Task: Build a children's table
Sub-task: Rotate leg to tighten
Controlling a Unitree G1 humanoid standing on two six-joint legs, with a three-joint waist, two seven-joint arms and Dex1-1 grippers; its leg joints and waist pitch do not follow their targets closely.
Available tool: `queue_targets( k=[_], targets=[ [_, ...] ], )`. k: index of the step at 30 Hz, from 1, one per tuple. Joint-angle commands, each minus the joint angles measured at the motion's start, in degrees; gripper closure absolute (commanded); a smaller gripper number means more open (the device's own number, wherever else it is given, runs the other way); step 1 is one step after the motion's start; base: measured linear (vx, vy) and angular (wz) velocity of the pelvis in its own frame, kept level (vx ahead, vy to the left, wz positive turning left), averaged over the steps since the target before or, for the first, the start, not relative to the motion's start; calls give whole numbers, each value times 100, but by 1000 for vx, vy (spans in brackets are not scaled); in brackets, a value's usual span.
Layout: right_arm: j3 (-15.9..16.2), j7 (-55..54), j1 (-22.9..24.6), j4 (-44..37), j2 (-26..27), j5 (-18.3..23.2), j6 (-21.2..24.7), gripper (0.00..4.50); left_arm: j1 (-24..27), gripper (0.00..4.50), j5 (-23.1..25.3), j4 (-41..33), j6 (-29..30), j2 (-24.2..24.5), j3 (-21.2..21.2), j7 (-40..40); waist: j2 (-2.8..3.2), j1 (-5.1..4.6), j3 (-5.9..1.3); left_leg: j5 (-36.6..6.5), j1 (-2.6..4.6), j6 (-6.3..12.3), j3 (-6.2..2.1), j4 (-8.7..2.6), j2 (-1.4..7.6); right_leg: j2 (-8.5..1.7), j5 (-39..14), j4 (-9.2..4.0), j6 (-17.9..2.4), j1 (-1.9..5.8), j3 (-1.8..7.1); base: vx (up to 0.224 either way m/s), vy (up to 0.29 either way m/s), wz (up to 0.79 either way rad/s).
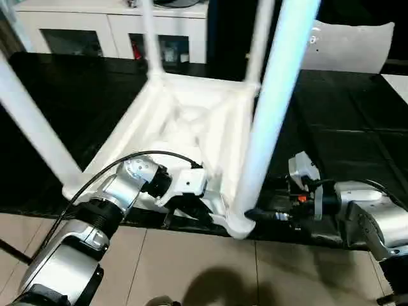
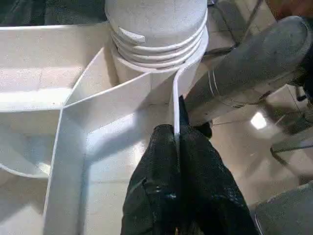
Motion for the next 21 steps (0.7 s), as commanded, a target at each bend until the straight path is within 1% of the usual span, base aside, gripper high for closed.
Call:
queue_targets(
  k=[1,2,3,6,7,8,9,11,13,14,15,16,17,20,21],
  targets=[
    [103,205,-150,75,-40,65,85,104,-213,450,5,-21,-206,-126,-156,-248,-60,-35,-448,-546,117,459,-255,-405,555,-692,-1590,-378,-863,296,433,0,0,0],
    [130,249,-168,101,-47,59,92,115,-221,450,1,-13,-216,-136,-159,-259,-75,-38,-453,-536,112,468,-254,-403,551,-688,-1542,-370,-874,306,431,0,0,0],
    [130,249,-168,101,-47,59,92,115,-221,450,1,-13,-216,-136,-159,-259,-79,-36,-455,-525,111,469,-254,-403,554,-697,-1528,-370,-879,308,436,0,0,0],
    [164,339,-213,180,-42,84,106,148,-235,450,6,5,-242,-161,-165,-277,-75,-24,-451,-498,108,476,-255,-403,554,-701,-1553,-371,-859,308,432,0,0,0],
    [174,378,-229,194,-40,93,130,148,-242,450,6,20,-265,-163,-171,-285,-75,-26,-452,-485,111,481,-257,-403,559,-699,-1522,-369,-866,304,431,0,0,0],
    [191,428,-253,214,-41,108,161,167,-248,450,7,42,-293,-162,-174,-297,-71,-27,-446,-523,111,480,-254,-401,554,-699,-1551,-382,-872,303,429,0,0,0],
    [191,428,-253,214,-41,108,161,167,-248,450,7,42,-293,-162,-174,-297,-76,-26,-450,-531,107,480,-253,-400,549,-698,-1559,-378,-866,310,427,0,0,0],
    [215,482,-288,250,-44,128,214,193,-258,450,14,86,-336,-156,-171,-309,-78,-28,-446,-533,112,471,-255,-404,550,-694,-1590,-380,-854,305,426,0,0,0],
    [222,514,-302,270,-46,132,242,200,-265,450,18,112,-356,-155,-172,-311,-78,-27,-442,-545,110,469,-254,-404,550,-698,-1647,-390,-842,307,427,0,0,0],
    [219,546,-314,300,-44,134,247,222,-274,450,29,152,-389,-145,-171,-312,-77,-24,-445,-544,113,460,-253,-403,549,-698,-1655,-392,-831,305,427,0,0,0],
    [219,547,-314,301,-44,134,247,222,-274,450,29,153,-391,-145,-171,-312,-77,-24,-445,-543,115,452,-256,-405,552,-696,-1650,-387,-833,305,426,0,0,0],
    [203,561,-312,313,-32,149,262,235,-278,450,33,178,-399,-136,-166,-310,-72,-23,-451,-527,118,449,-257,-405,559,-696,-1603,-381,-840,303,427,0,0,0],
    [197,568,-300,294,-25,173,294,239,-276,450,35,182,-392,-131,-164,-308,-73,-24,-449,-533,117,449,-259,-407,561,-698,-1592,-379,-845,304,428,0,0,0],
    [163,553,-239,180,4,289,437,246,-264,450,33,183,-336,-129,-148,-275,-77,-19,-451,-509,116,457,-257,-406,560,-704,-1565,-375,-865,310,430,0,0,0],
    [105,474,-177,67,50,404,580,248,-243,450,7,156,-223,-135,-112,-226,-90,-15,-456,-507,121,455,-252,-401,557,-705,-1595,-375,-857,309,430,0,0,0]
  ],
)
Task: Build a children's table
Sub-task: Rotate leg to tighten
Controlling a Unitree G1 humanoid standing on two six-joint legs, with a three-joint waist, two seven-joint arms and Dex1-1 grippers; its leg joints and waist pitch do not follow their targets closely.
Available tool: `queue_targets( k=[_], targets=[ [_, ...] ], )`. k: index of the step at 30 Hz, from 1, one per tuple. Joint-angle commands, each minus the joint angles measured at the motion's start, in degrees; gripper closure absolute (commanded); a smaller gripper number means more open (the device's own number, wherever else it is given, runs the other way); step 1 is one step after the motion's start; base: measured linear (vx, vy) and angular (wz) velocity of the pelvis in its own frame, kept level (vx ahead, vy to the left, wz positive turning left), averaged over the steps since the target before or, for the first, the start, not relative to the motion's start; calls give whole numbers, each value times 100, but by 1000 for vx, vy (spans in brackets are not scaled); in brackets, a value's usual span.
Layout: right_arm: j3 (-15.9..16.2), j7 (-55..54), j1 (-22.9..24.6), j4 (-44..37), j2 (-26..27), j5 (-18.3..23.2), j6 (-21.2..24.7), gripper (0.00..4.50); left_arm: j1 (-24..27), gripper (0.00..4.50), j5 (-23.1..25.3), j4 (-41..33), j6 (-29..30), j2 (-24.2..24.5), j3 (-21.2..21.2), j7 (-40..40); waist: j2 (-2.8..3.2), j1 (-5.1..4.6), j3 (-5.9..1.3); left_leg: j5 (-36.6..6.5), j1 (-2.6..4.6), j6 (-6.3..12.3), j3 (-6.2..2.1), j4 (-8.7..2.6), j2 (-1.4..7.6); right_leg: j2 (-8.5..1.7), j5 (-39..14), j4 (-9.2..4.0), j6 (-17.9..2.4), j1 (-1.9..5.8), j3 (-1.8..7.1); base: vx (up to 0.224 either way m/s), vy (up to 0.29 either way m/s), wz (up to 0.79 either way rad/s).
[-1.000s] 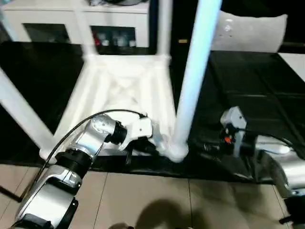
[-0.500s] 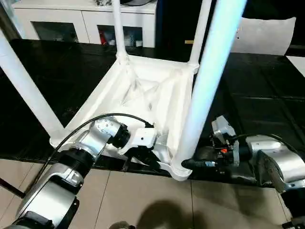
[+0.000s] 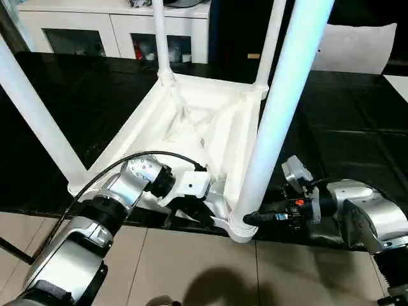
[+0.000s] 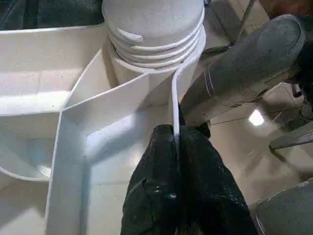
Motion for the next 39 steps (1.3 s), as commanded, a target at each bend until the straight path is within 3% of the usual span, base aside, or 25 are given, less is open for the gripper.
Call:
queue_targets(
  k=[1,4,6,8,9,12,14,18,20,23,24,25,26,27,31,34,39],
  targets=[
    [-74,19,39,-234,59,310,264,248,-126,450,13,-113,48,-64,-82,-125,-89,-32,-454,-484,116,452,-253,-406,560,-701,-1582,-371,-847,310,435,0,0,0],
    [-207,-355,164,-468,226,435,515,249,-120,450,10,-158,342,-123,9,139,-72,-39,-456,-471,116,438,-254,-410,571,-696,-1551,-368,-864,304,439,0,0,0],
    [-276,-1128,300,-640,499,193,538,249,-163,450,-23,-182,869,-283,217,687,-66,-48,-427,-636,148,306,-258,-422,561,-708,-1843,-427,-816,269,430,0,0,0],
    [-323,-1843,312,-608,749,-136,502,249,-180,450,-143,-268,1286,-420,384,971,-86,-95,-417,-768,143,178,-264,-426,509,-725,-2284,-474,-689,300,411,0,0,0],
    [-329,-1900,310,-602,770,-160,504,249,-180,450,-153,-277,1317,-429,396,987,-63,-107,-408,-785,149,150,-269,-428,499,-725,-2415,-502,-652,290,407,0,0,0],
    [-495,-2937,207,-463,1193,-448,636,252,-186,450,-170,-411,1796,-613,531,1460,-77,-287,-378,-1018,125,42,-320,-456,491,-700,-2791,-559,-502,310,353,0,0,0],
    [-565,-3495,137,-409,1413,-655,647,252,-201,450,-162,-406,1942,-758,634,1865,-99,-444,-387,-1080,107,82,-316,-423,440,-706,-2890,-607,-433,322,350,0,0,0],
    [-788,-5111,-52,-283,2117,-1117,871,255,-249,450,-65,-328,2458,-1231,840,2878,-116,-636,-416,-886,66,202,-312,-391,402,-672,-2631,-581,-549,319,354,0,0,0],
    [-850,-5621,-85,-284,2387,-1281,885,256,-251,450,-22,-390,2660,-1434,913,3289,-104,-644,-413,-811,70,262,-292,-378,394,-659,-2535,-573,-578,301,369,0,0,0],
    [-794,-5959,19,-470,2666,-1393,880,256,-221,450,77,-499,2731,-1690,877,3720,-93,-648,-456,-529,56,406,-299,-385,443,-649,-1886,-479,-761,314,399,0,0,0],
    [-761,-6054,71,-515,2719,-1452,782,222,-209,450,88,-511,2739,-1756,857,3788,-71,-639,-464,-430,43,472,-301,-381,450,-644,-1589,-444,-832,324,408,0,0,0],
    [-767,-6120,105,-524,2761,-1486,707,222,-195,450,98,-523,2762,-1782,850,3811,-74,-629,-475,-367,40,517,-294,-373,456,-651,-1354,-412,-899,323,418,0,0,0],
    [-775,-6156,124,-526,2790,-1503,661,222,-186,450,107,-531,2780,-1797,847,3823,-74,-629,-475,-367,40,517,-294,-373,456,-651,-1354,-412,-899,323,418,0,0,0],
    [-810,-6210,148,-526,2831,-1502,609,189,-183,450,126,-523,2758,-1795,839,3834,-58,-609,-474,-315,35,561,-287,-371,450,-660,-1228,-402,-944,327,422,0,0,0],
    [-888,-6219,288,-631,2813,-1434,430,163,-171,450,185,-445,2647,-1662,883,3882,-25,-602,-442,-574,66,510,-288,-393,467,-649,-1469,-458,-914,318,415,0,0,0],
    [-828,-5847,488,-869,2565,-1376,282,135,-131,450,199,-473,2557,-1443,869,3777,-39,-592,-440,-682,69,451,-293,-402,467,-657,-1507,-453,-895,338,421,0,0,0],
    [-957,-5200,781,-1230,2232,-1031,227,95,-78,450,214,-420,2286,-1133,788,3405,-36,-552,-447,-645,66,541,-290,-398,479,-661,-1373,-435,-891,342,431,0,0,0]
  ],
)
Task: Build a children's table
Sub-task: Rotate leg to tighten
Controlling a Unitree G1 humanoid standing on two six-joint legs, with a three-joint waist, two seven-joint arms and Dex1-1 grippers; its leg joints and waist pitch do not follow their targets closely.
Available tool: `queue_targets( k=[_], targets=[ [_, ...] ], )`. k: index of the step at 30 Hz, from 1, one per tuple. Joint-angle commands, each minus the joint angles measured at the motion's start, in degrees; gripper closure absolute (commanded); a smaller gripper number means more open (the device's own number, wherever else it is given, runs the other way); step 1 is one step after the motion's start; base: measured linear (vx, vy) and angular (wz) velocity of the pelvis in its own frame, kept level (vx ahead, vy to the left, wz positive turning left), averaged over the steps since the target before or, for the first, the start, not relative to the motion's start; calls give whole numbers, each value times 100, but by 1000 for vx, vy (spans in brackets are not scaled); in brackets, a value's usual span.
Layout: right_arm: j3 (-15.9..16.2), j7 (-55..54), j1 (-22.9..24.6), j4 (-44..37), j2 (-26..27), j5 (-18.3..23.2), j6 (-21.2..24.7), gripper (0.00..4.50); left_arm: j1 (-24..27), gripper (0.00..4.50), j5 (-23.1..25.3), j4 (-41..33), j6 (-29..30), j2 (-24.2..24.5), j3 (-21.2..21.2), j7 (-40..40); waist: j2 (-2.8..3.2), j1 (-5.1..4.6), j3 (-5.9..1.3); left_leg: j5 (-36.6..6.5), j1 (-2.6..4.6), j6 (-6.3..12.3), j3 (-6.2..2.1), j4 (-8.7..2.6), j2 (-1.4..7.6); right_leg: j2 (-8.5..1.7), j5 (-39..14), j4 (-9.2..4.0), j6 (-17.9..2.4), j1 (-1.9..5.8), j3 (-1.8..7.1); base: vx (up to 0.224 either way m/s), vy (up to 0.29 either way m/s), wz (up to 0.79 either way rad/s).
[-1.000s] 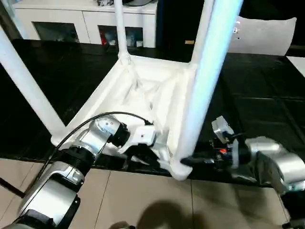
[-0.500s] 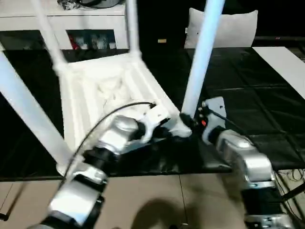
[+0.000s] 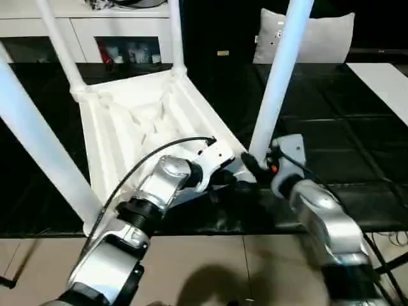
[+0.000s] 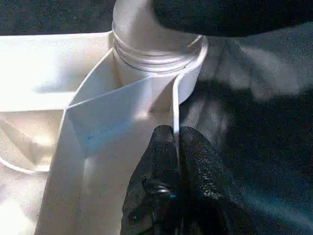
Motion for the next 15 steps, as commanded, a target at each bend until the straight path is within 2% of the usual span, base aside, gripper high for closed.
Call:
queue_targets(
  k=[1,2,3,5,7,10,13,15],
  targets=[
    [43,575,175,-300,-217,317,68,89,-29,450,-26,-191,-371,156,-57,-278,-18,39,-434,-729,77,528,-276,-397,472,-670,-1526,-455,-854,360,431,0,0,0],
    [13,769,241,-349,-373,380,44,82,-9,450,-34,-180,-509,233,-98,-438,-23,64,-439,-751,69,528,-282,-395,465,-677,-1624,-463,-786,383,430,0,0,0],
    [13,769,241,-349,-373,380,44,67,-9,450,-34,-180,-509,233,-98,-438,-16,74,-429,-768,80,516,-278,-403,481,-667,-1660,-466,-774,356,432,0,0,0],
    [-12,1441,315,-330,-896,514,-60,54,71,450,-142,-211,-829,442,-188,-1033,42,96,-427,-899,98,460,-287,-405,472,-662,-1786,-498,-749,354,414,0,0,0],
    [-4,1907,321,-291,-1217,606,-157,36,147,450,-245,-293,-973,562,-248,-1442,20,120,-419,-946,94,461,-278,-396,464,-674,-1851,-505,-724,373,421,0,0,0],
    [47,2497,234,-160,-1623,642,-339,9,213,450,-166,-329,-1281,788,-525,-2003,45,182,-425,-896,101,486,-275,-393,470,-662,-1963,-495,-693,346,419,0,0,0],
    [190,3113,90,-11,-1924,735,-486,4,115,450,-17,-114,-1696,955,-723,-2316,42,248,-426,-909,123,455,-271,-401,492,-663,-2014,-497,-693,336,411,0,0,0],
    [230,3306,60,11,-1989,785,-507,4,79,450,-10,-59,-1772,984,-736,-2408,32,296,-427,-898,131,459,-267,-404,503,-663,-1994,-486,-705,331,406,0,0,0]
  ],
)
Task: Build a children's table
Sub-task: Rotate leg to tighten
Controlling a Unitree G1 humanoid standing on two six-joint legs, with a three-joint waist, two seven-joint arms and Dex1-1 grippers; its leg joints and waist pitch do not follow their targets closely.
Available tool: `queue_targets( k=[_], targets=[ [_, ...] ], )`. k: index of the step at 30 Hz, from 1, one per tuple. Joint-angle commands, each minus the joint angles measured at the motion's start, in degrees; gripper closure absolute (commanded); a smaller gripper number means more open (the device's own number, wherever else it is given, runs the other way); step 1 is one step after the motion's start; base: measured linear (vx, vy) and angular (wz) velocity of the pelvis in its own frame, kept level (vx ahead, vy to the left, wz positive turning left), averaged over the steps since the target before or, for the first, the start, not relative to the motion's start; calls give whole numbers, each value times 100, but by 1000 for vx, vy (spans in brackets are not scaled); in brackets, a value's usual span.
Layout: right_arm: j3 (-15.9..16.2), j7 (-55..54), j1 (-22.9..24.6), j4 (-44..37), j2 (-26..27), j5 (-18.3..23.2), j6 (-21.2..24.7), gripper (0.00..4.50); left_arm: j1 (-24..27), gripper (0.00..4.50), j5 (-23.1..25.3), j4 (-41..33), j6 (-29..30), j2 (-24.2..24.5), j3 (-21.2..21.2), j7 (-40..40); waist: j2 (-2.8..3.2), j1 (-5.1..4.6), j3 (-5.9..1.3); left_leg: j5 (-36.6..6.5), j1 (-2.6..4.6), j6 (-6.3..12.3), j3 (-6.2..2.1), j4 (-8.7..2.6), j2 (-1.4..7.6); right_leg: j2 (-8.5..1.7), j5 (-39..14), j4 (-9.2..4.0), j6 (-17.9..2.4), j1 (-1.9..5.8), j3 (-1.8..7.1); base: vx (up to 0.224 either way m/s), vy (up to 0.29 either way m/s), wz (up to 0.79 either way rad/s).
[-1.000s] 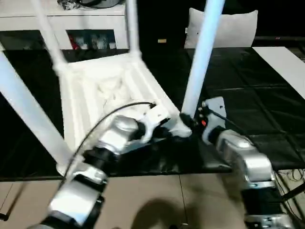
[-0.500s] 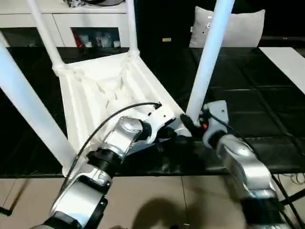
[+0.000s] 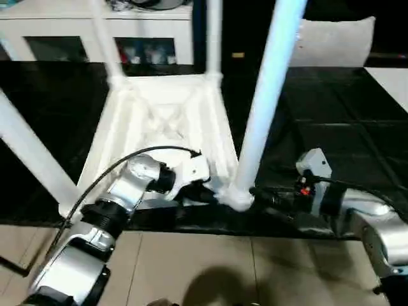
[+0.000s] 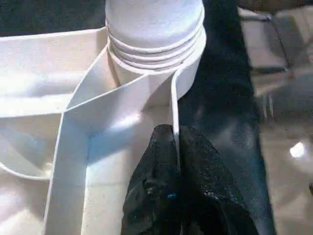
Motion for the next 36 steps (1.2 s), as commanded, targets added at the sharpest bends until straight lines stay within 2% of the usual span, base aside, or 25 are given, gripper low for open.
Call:
queue_targets(
  k=[1,2,3,4,7,8,9,10,13,15,16,18,25,29,34,36],
  targets=[
    [99,406,-132,46,-105,157,-74,4,-156,450,120,40,-290,-7,-248,-377,-38,5,-425,-887,114,470,-268,-415,515,-666,-1993,-476,-712,294,406,0,0,0],
    [212,833,-219,140,-215,297,-106,4,-209,450,122,97,-463,61,-289,-631,-65,27,-435,-862,112,465,-267,-416,519,-674,-1951,-462,-726,302,407,0,0,0],
    [289,1039,-277,229,-256,317,-179,4,-223,450,126,92,-546,99,-335,-753,-60,48,-438,-858,118,469,-261,-411,517,-680,-1957,-466,-727,299,411,0,0,0],
    [318,1113,-300,263,-269,322,-208,30,-228,450,126,89,-575,113,-353,-798,-62,87,-444,-789,102,484,-259,-406,516,-688,-1906,-440,-736,311,414,0,0,0],
    [559,1534,-603,737,-238,196,-410,43,-263,450,170,66,-828,217,-528,-1110,-57,133,-453,-746,110,453,-259,-407,530,-691,-1829,-417,-792,286,414,0,0,0],
    [563,1540,-609,746,-236,193,-412,57,-264,450,171,67,-832,218,-530,-1114,-59,123,-447,-751,97,445,-259,-410,527,-689,-1838,-416,-807,294,412,0,0,0],
    [563,1540,-609,746,-236,193,-412,57,-264,450,171,67,-832,218,-530,-1114,-51,139,-446,-753,115,433,-258,-413,533,-685,-1864,-431,-799,284,413,0,0,0],
    [663,1656,-814,1026,-152,129,-497,73,-287,450,167,73,-925,219,-566,-1230,-56,153,-449,-758,111,396,-259,-414,539,-696,-1886,-425,-795,288,417,0,0,0],
    [714,1734,-939,1183,-116,130,-547,93,-308,450,173,90,-982,216,-583,-1300,-50,191,-458,-735,118,385,-260,-415,552,-700,-1799,-406,-832,291,418,0,0,0],
    [749,1800,-1004,1270,-108,134,-572,104,-321,450,182,102,-1022,217,-598,-1338,-55,194,-463,-703,116,378,-263,-416,555,-700,-1717,-390,-844,294,423,0,0,0],
    [788,1874,-1050,1355,-111,127,-651,126,-332,450,180,110,-1059,222,-605,-1368,-87,193,-464,-688,111,385,-254,-413,544,-703,-1708,-390,-855,301,422,0,0,0],
    [839,1966,-1079,1421,-124,117,-702,132,-340,450,172,99,-1072,222,-614,-1390,-74,198,-465,-667,99,400,-253,-406,536,-705,-1744,-383,-847,307,420,0,0,0],
    [920,2187,-1148,1605,-106,98,-793,198,-386,450,168,130,-1133,206,-619,-1442,-59,204,-463,-668,108,423,-259,-409,544,-693,-1805,-396,-810,293,414,0,0,0],
    [951,2251,-1164,1667,-88,124,-779,240,-395,450,181,162,-1169,210,-616,-1452,-65,202,-463,-701,108,411,-255,-408,540,-695,-1819,-403,-814,294,416,0,0,0],
    [944,2284,-1146,1639,-46,202,-641,256,-388,450,173,184,-1116,205,-601,-1429,-60,203,-465,-689,107,405,-258,-411,544,-694,-1811,-400,-819,298,413,0,0,0],
    [877,2209,-1013,1353,16,447,-239,258,-354,450,115,174,-784,168,-491,-1274,-64,205,-466,-665,111,412,-260,-414,548,-689,-1770,-391,-837,298,414,0,0,0]
  ],
)
